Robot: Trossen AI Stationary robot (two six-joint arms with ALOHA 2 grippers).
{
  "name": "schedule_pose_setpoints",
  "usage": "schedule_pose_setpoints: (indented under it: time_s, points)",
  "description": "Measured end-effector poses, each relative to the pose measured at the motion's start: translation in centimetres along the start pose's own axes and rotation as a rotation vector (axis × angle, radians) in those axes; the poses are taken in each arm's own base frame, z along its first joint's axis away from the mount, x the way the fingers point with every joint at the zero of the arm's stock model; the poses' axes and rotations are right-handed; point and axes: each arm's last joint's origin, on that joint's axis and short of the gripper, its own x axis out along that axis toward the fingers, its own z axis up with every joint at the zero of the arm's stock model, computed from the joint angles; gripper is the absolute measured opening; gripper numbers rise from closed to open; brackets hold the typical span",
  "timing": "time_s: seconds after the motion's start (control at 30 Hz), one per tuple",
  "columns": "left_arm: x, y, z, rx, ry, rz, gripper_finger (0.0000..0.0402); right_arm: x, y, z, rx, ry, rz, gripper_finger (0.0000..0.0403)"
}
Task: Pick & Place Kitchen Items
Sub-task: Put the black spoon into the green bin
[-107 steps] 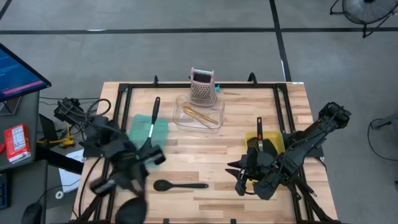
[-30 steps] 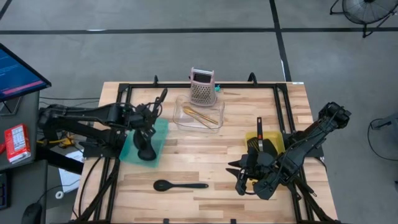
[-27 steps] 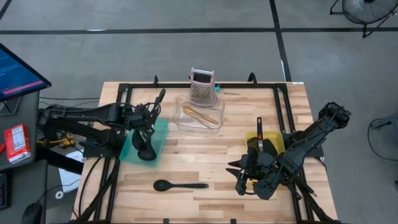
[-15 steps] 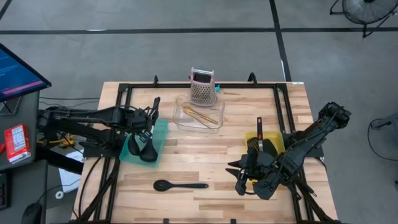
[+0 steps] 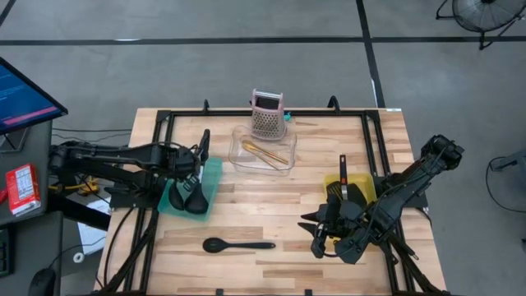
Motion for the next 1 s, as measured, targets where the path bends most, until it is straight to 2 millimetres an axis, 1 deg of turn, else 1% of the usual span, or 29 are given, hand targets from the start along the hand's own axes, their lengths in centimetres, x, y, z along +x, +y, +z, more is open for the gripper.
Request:
schedule_pose_setpoints:
  time_s: [0.17,0.4,0.57,0.7,0.87,1.0]
  points:
    - [0.0,0.0,0.0,0.000,-0.006,-0.002,0.0103,0.0,0.0,0.0,0.002,0.000,0.000,0.0118]
    - [0.0,-0.1,0.1,0.000,-0.006,-0.014,0.0196,0.0,0.0,0.0,0.002,0.000,0.000,0.0118]
    - [-0.3,-0.3,0.1,-0.005,0.037,-0.086,0.0248,0.0,0.0,0.0,0.003,0.000,0.000,0.0118]
    - [-1.3,-0.6,0.6,-0.011,0.044,-0.160,0.0262,0.0,0.0,0.0,0.002,0.000,0.000,0.0118]
    - [-3.4,-1.0,1.5,-0.001,-0.012,-0.225,0.0250,0.0,0.0,0.0,0.002,0.000,0.000,0.0118]
    - [-5.2,-1.8,2.1,0.021,-0.058,-0.333,0.0240,0.0,0.0,0.0,0.002,0.000,0.000,0.0118]
